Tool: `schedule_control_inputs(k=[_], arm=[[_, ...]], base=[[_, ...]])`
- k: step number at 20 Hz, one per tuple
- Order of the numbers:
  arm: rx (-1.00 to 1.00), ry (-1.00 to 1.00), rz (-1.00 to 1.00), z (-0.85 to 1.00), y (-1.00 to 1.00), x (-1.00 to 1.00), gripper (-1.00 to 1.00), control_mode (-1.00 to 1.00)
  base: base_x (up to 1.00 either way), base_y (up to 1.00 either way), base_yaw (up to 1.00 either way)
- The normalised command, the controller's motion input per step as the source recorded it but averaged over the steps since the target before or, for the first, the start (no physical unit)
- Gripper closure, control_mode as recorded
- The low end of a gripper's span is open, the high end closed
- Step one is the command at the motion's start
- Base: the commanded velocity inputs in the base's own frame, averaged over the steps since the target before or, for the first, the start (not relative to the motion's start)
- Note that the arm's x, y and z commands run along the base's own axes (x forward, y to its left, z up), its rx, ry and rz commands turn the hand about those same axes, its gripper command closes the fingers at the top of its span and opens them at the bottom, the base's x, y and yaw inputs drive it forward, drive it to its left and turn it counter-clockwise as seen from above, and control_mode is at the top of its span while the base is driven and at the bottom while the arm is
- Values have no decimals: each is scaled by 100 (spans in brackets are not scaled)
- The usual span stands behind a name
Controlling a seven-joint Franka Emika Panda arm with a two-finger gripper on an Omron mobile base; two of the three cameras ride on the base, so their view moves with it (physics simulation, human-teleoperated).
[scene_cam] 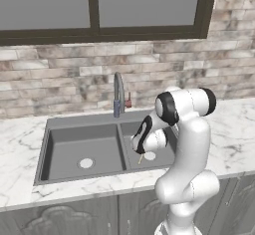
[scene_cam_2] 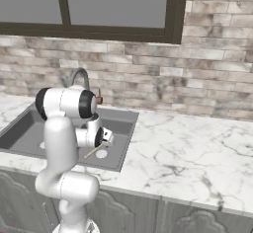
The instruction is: Pick up the dish brush and bar soap from the sink, and place them back in the cabinet, and close the cabinet door.
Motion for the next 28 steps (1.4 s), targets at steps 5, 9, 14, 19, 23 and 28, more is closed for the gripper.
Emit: schedule_control_inputs(k=[5,9,14,19,23,28], arm=[[0,0,0,-20,2,22,-100,-100],[0,0,0,-20,0,16,-100,-100],[0,0,0,-19,0,9,-100,-100],[0,2,0,-15,0,2,100,-100],[0,0,0,-2,0,0,100,-100],[0,0,0,0,0,0,100,-100]], base=[[0,0,0],[0,0,0],[0,0,0],[0,0,0],[0,0,0],[0,0,0]])
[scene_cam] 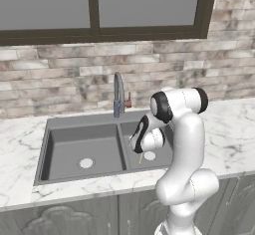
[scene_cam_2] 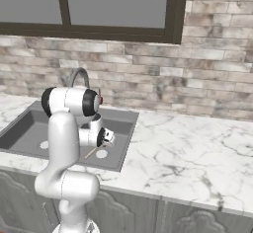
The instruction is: Pick up the dish brush and bar soap from the sink, and place them back in the cabinet, and close the cabinet door.
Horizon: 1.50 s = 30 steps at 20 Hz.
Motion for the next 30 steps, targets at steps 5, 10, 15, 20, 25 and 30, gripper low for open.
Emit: schedule_control_inputs(k=[5,10,15,20,25,30], arm=[[0,0,0,0,0,0,100,-100],[0,0,0,21,-2,0,100,-100],[1,-1,0,43,-18,-1,100,-100],[0,-1,0,48,-20,-7,100,-100],[1,0,1,54,-12,-14,100,-100],[0,0,1,60,-6,-29,100,-100]], base=[[0,0,0],[0,0,0],[0,0,0],[0,0,0],[0,0,0],[0,0,0]])
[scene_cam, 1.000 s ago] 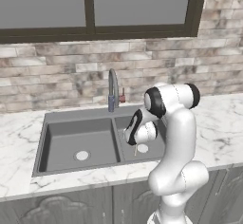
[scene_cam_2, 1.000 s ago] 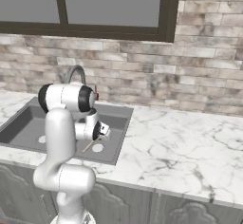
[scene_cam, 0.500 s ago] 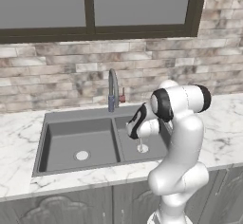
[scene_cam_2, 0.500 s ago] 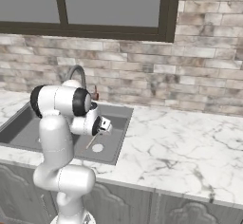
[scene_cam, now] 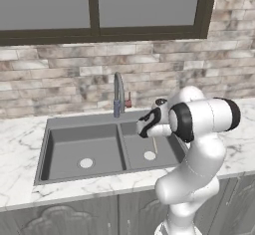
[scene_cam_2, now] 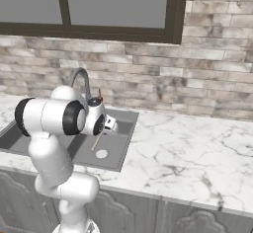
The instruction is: Pick up the dish brush and bar soap from the sink, and place them back in the cabinet, and close the cabinet door.
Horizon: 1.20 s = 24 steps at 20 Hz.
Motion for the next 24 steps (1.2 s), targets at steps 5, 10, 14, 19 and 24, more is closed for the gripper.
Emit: schedule_control_inputs(k=[5,10,14,19,24], arm=[[0,0,0,63,0,-36,100,-100],[0,0,0,71,0,-34,100,-100],[0,0,0,75,0,-33,100,-100],[0,2,0,77,0,-30,100,-100],[0,2,0,68,0,-31,100,-100]], base=[[0,0,0],[0,0,0],[0,0,0],[0,0,0],[0,0,0]])
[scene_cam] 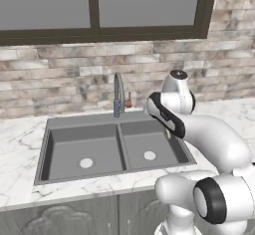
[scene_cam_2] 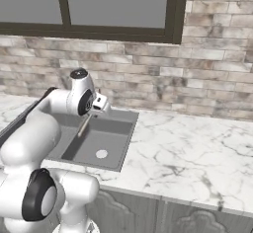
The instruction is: Pick up the dish brush and bar soap from the sink, and place them back in the cabinet, and close the cabinet door.
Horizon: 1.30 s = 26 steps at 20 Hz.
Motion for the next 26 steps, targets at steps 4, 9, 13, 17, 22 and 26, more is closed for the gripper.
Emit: schedule_control_inputs(k=[4,9,13,17,22,26], arm=[[0,1,0,63,0,-37,100,-100],[0,1,0,59,0,-36,100,-100],[0,0,0,55,-1,-29,100,-100],[0,0,1,45,-2,-22,100,-100],[0,0,3,36,-1,-18,100,-100],[0,0,4,22,0,-29,100,-100]], base=[[0,0,0],[0,0,0],[0,0,0],[0,0,0],[0,0,0],[0,0,0]])
